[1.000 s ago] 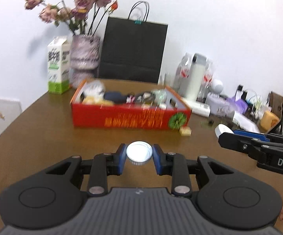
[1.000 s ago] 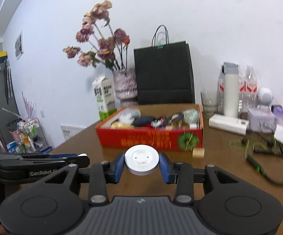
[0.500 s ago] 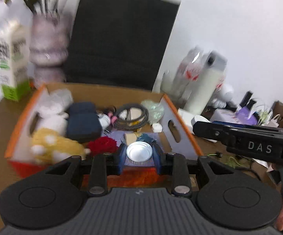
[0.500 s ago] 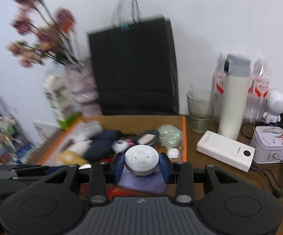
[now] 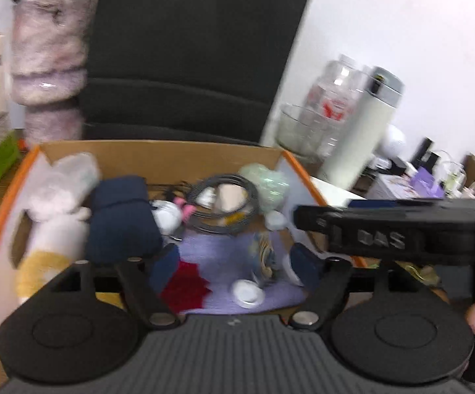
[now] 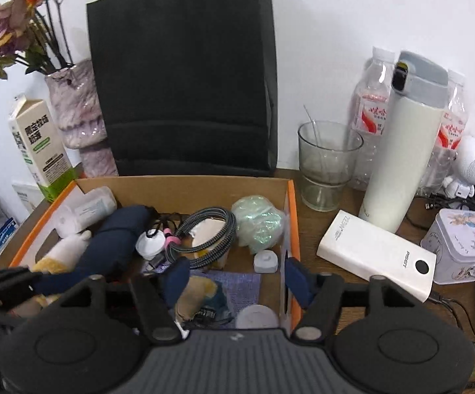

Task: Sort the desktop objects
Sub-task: 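Carry the white cap and white lid over the red box and release both, then withdraw both open tools from the box toward the beige block, then grasp the small beige block with the right tool, then carry the beige block over the red box and open the right tool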

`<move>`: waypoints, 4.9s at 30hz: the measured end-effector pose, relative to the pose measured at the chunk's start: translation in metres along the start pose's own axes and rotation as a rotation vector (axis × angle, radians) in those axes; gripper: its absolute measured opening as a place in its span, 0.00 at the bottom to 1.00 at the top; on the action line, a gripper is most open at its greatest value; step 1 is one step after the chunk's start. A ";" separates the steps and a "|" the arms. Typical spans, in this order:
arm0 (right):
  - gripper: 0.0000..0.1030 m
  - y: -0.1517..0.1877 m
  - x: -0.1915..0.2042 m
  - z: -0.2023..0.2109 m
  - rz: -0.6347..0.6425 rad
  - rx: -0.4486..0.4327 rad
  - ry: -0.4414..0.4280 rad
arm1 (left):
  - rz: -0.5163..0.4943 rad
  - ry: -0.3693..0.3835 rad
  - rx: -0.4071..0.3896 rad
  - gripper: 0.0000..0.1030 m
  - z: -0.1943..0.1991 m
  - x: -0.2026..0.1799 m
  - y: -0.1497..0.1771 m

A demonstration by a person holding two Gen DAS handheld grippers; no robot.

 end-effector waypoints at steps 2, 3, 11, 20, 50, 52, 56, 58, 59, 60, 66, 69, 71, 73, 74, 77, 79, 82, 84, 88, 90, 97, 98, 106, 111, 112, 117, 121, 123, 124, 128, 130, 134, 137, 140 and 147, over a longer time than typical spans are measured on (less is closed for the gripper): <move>0.73 0.000 0.002 0.006 0.006 -0.003 0.005 | -0.002 -0.050 -0.002 0.89 0.006 0.004 0.000; 0.73 0.000 0.002 0.009 0.009 -0.003 0.004 | -0.010 -0.073 -0.014 0.89 0.011 0.005 0.002; 0.83 0.048 0.007 0.059 -0.007 -0.009 -0.109 | -0.006 -0.291 -0.095 0.97 0.081 0.010 0.050; 0.85 0.160 0.029 0.139 0.026 -0.154 -0.112 | -0.114 -0.373 -0.162 0.99 0.147 -0.017 0.160; 0.85 0.323 0.034 0.215 0.020 -0.164 -0.103 | -0.071 -0.250 -0.189 1.00 0.207 -0.044 0.294; 0.85 0.315 0.030 0.208 0.020 -0.146 -0.090 | -0.065 -0.244 -0.174 1.00 0.201 -0.043 0.285; 0.85 0.284 0.016 0.187 0.033 -0.158 -0.041 | -0.109 -0.240 -0.197 1.00 0.181 -0.045 0.253; 0.85 0.261 0.008 0.169 0.033 -0.164 -0.017 | -0.126 -0.226 -0.201 1.00 0.168 -0.044 0.234; 0.85 0.249 0.004 0.159 0.025 -0.165 -0.021 | -0.120 -0.221 -0.200 1.00 0.157 -0.041 0.221; 0.84 0.237 0.001 0.147 0.019 -0.163 -0.026 | -0.110 -0.218 -0.189 1.00 0.146 -0.038 0.210; 0.76 0.174 -0.011 0.067 0.046 -0.124 0.047 | -0.067 -0.268 -0.136 0.91 0.078 -0.014 0.153; 0.70 0.154 -0.019 0.031 -0.004 -0.075 0.045 | -0.026 -0.248 -0.115 0.77 0.050 -0.004 0.134; 0.60 0.144 -0.026 0.014 -0.054 -0.065 0.017 | 0.005 -0.254 -0.110 0.58 0.034 0.004 0.123; 0.29 0.142 -0.022 0.008 -0.016 -0.080 0.065 | 0.015 -0.251 -0.096 0.24 0.025 0.008 0.116; 0.30 0.142 -0.019 0.008 -0.006 -0.085 0.063 | 0.026 -0.253 -0.077 0.15 0.022 0.009 0.115; 0.29 0.150 -0.007 0.016 0.023 -0.092 0.019 | 0.040 -0.236 -0.063 0.06 0.022 0.006 0.122; 0.29 0.155 0.002 0.024 0.038 -0.100 -0.007 | 0.029 -0.239 -0.040 0.05 0.024 0.002 0.127; 0.29 0.161 0.016 0.045 0.048 -0.124 -0.042 | 0.027 -0.223 -0.039 0.03 0.040 -0.007 0.134; 0.29 0.165 0.024 0.064 0.048 -0.144 -0.064 | 0.026 -0.206 -0.056 0.03 0.056 -0.014 0.138; 0.29 0.183 0.036 0.112 0.042 -0.195 -0.119 | -0.018 -0.185 -0.113 0.03 0.098 -0.033 0.155; 0.29 0.196 0.041 0.136 0.039 -0.223 -0.169 | -0.031 -0.178 -0.133 0.03 0.119 -0.041 0.168; 0.29 0.244 0.045 0.205 0.001 -0.278 -0.180 | -0.041 -0.171 -0.157 0.03 0.169 -0.061 0.214; 0.29 0.252 0.046 0.212 0.005 -0.278 -0.179 | -0.037 -0.175 -0.154 0.03 0.175 -0.061 0.220; 0.29 0.318 0.047 0.238 0.000 -0.223 -0.150 | -0.023 -0.213 -0.160 0.03 0.220 -0.061 0.280; 0.29 0.338 0.053 0.251 0.006 -0.233 -0.154 | -0.021 -0.224 -0.143 0.03 0.230 -0.063 0.305; 0.29 0.339 0.054 0.254 0.008 -0.247 -0.152 | -0.019 -0.219 -0.145 0.03 0.231 -0.064 0.305; 0.29 0.332 0.054 0.264 -0.008 -0.311 -0.145 | -0.056 -0.214 -0.196 0.03 0.238 -0.075 0.300; 0.29 0.323 0.048 0.267 -0.025 -0.329 -0.136 | -0.050 -0.214 -0.206 0.03 0.246 -0.080 0.292; 0.29 0.314 0.045 0.266 -0.029 -0.318 -0.117 | -0.056 -0.201 -0.228 0.03 0.252 -0.083 0.282; 0.29 0.307 0.043 0.267 -0.036 -0.324 -0.122 | -0.062 -0.195 -0.235 0.03 0.255 -0.085 0.276; 0.29 0.278 0.037 0.273 -0.028 -0.376 -0.126 | -0.059 -0.157 -0.265 0.03 0.253 -0.082 0.244; 0.29 0.256 0.031 0.272 -0.016 -0.403 -0.129 | -0.052 -0.136 -0.251 0.03 0.244 -0.077 0.226; 0.29 0.197 0.013 0.257 -0.027 -0.428 -0.131 | -0.016 -0.078 -0.237 0.03 0.229 -0.066 0.171; 0.30 0.141 0.002 0.227 -0.022 -0.407 -0.126 | -0.003 -0.091 -0.247 0.03 0.207 -0.050 0.113; 0.30 0.085 -0.005 0.171 0.006 -0.303 -0.102 | 0.042 -0.046 -0.176 0.03 0.171 -0.031 0.062; 0.30 0.006 -0.008 0.026 0.048 -0.019 -0.039 | 0.137 0.048 0.111 0.03 0.049 0.011 -0.009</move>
Point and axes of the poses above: each gripper's, at about its wrist camera, not at the fingertips, and z roughly against the way its jaws point, x to its left, y to its underside, the point moved 3 cm from there along -z, roughly the way its jaws point, and after that the axes turned 5 degrees about y, right-handed, at the moved point
